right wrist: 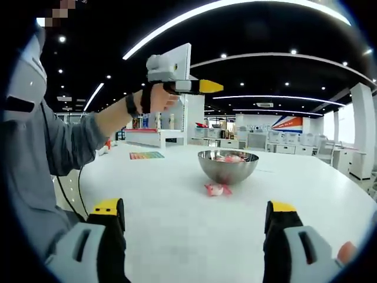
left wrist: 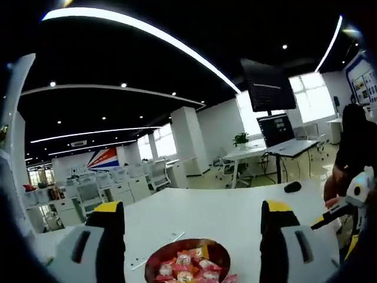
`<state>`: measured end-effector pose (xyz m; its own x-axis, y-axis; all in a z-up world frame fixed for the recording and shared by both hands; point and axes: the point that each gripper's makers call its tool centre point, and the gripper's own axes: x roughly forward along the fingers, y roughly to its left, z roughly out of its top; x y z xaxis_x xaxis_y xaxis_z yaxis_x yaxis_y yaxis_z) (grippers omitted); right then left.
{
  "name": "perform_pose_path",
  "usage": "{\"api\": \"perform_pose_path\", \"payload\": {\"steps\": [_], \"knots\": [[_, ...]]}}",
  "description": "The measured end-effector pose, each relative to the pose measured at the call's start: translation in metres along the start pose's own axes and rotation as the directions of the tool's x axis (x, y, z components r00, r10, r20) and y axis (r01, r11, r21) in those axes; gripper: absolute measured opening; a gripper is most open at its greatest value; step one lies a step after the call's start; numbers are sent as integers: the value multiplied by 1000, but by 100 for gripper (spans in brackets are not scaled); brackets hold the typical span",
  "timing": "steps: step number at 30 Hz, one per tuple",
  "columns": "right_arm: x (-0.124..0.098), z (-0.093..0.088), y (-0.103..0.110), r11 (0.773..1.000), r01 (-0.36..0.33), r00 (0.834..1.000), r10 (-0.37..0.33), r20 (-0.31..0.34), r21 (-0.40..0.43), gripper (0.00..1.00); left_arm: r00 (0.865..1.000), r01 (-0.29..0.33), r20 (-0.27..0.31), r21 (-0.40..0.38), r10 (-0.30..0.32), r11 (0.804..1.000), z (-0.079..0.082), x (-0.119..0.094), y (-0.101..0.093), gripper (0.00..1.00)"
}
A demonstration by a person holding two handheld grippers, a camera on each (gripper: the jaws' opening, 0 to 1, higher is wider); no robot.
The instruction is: Pick up the marshmallows scattered on the table and place them into the bowl on the table
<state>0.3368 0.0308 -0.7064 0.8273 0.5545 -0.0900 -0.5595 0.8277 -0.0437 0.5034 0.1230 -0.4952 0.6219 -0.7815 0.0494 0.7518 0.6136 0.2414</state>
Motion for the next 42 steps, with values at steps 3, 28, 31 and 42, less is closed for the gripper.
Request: {"api": "perform_pose_path", "payload": {"steps": [3,28,31,42], "knots": [[4,1,1,1000,-9,1000,9,3,1,94,999,9,43,25,-10,1000,26,-42,-16,95],[24,6,6,997,-72,997,72,9,-3,94,970,-171,164,-61,179,983,-91,-208,-88,91],[22,6,6,998,-70,997,70,12,4,94,957,-203,206,-28,204,979,-116,-211,-90,92],[17,-2,-1,999,-40,999,40,-3,17,94,969,-231,57,-159,242,960,-175,-196,-90,86]]}}
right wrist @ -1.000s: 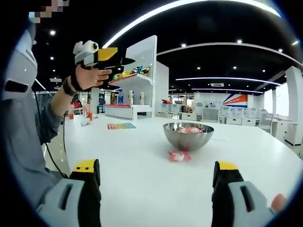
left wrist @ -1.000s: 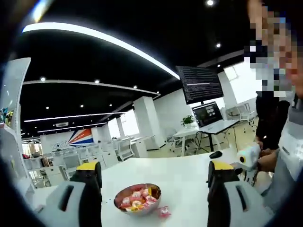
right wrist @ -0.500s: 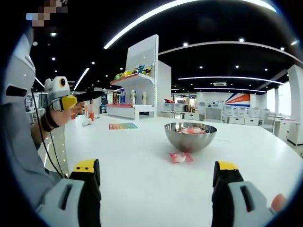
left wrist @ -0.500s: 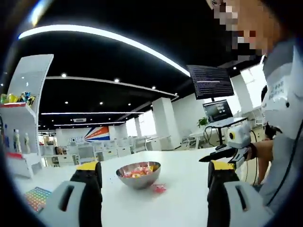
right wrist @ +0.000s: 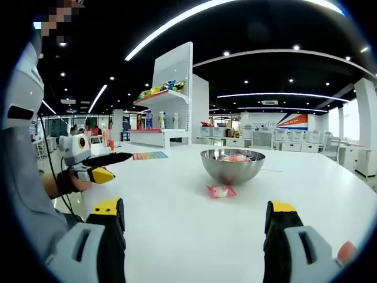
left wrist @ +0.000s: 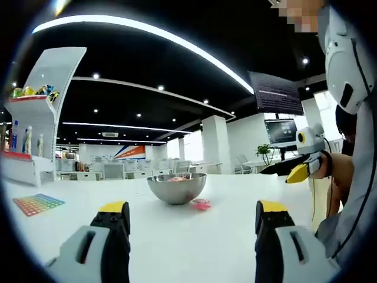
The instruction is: Pick up the marshmallows scattered on the table and place them into the bowl on the table
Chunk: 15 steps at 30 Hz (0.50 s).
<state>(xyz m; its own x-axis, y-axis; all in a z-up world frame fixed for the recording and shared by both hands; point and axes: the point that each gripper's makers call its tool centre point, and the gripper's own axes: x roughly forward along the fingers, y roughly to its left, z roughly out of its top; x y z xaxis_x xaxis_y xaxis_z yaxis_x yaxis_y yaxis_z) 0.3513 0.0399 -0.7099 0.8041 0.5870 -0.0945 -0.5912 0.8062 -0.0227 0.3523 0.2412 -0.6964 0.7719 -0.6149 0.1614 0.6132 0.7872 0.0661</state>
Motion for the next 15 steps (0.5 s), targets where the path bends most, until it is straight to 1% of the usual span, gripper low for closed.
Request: {"api": "perform_pose_path", "payload": {"steps": [2,4,5,7,10,15], "knots": [[0,0,0,1000,1,1000,-1,-1,-3,94,1000,-6,-9,-20,6,1000,3,0,2,86],[0,0,-1,1000,5,1000,-5,-2,-4,94,1000,-2,1,-33,2,999,5,0,1,86],[0,1,-2,1000,7,1000,-7,0,-3,94,1000,-17,-25,-23,16,1000,0,0,3,86],[1,1,-3,1000,7,1000,-7,3,3,94,997,-28,-67,14,28,1000,-8,0,3,85],[4,0,-2,1000,4,1000,-4,-1,-1,94,998,-13,-62,7,13,1000,-7,0,-2,84],[12,5,0,1000,-10,1000,10,3,-11,94,997,-26,-79,1,26,1000,-9,-1,-2,81]]}}
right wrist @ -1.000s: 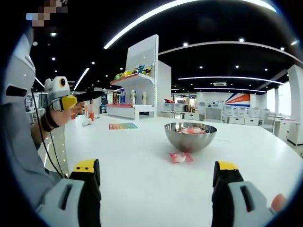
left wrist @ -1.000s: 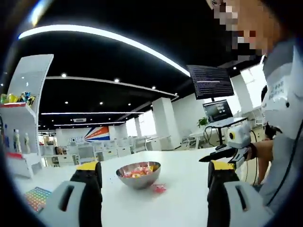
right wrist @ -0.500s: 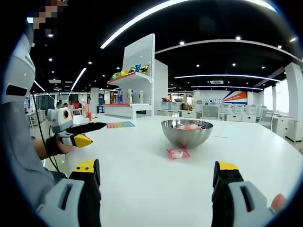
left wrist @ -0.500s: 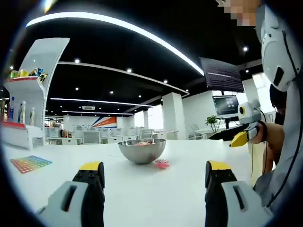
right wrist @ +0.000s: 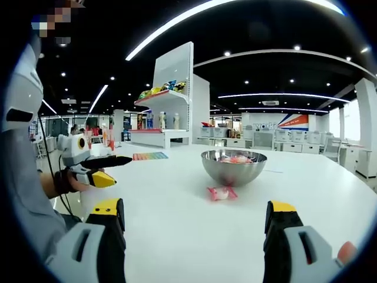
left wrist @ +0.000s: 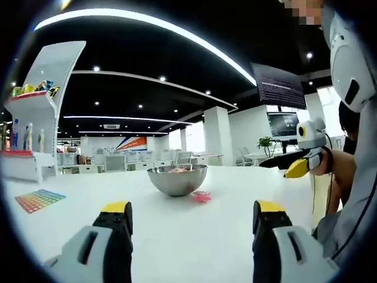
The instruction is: Pick up the marshmallows scattered on the table and place them into the bowl on the table
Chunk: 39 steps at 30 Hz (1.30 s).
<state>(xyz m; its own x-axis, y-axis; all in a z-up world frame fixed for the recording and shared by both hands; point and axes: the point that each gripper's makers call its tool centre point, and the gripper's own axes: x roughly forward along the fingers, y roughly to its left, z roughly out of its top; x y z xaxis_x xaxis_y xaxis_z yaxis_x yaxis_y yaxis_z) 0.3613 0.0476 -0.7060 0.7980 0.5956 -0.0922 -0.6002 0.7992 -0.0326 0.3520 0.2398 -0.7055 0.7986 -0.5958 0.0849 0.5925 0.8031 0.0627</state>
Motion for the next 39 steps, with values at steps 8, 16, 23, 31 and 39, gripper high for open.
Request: {"api": "perform_pose_path", "payload": {"steps": [8,16,23,31,39], "knots": [[26,12,-6,999,-32,999,32,27,-13,94,1000,-6,7,13,6,1000,6,-1,-1,79],[75,13,-34,995,-71,996,67,57,67,95,1000,-3,2,3,3,1000,8,-2,-2,77],[123,-16,-50,983,-95,995,97,-2,160,93,1000,-1,-7,4,1,1000,8,-4,-5,74],[162,-38,-50,992,-74,995,81,-65,105,92,1000,-1,-10,4,1,1000,7,-3,-4,74],[178,-44,-52,992,-67,994,76,-79,104,81,1000,0,-27,30,1,1000,3,0,-4,72]]}}
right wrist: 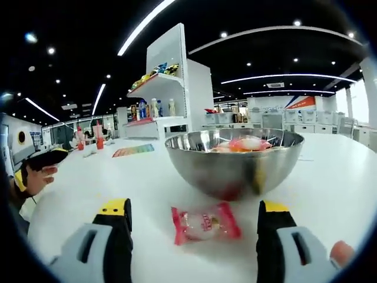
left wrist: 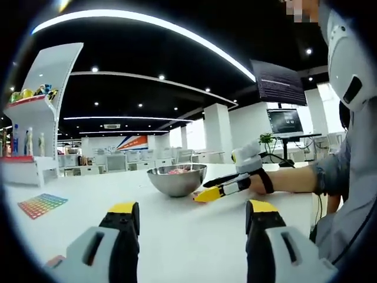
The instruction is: Pick up the marshmallows scattered on the table and place them into the bowl on the table
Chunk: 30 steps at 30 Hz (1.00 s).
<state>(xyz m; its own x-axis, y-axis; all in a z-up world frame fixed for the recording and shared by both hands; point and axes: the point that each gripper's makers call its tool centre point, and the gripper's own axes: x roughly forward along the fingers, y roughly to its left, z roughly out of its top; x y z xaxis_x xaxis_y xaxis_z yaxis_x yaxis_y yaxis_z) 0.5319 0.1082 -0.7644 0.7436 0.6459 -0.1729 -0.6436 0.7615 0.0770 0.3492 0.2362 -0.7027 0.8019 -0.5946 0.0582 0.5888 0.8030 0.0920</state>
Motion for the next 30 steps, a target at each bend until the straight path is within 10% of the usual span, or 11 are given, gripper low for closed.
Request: {"api": "perform_pose_path", "payload": {"steps": [30], "knots": [[10,-16,-6,997,21,995,-28,-92,-72,33,999,14,-47,0,-14,1000,-14,0,-14,64]]}}
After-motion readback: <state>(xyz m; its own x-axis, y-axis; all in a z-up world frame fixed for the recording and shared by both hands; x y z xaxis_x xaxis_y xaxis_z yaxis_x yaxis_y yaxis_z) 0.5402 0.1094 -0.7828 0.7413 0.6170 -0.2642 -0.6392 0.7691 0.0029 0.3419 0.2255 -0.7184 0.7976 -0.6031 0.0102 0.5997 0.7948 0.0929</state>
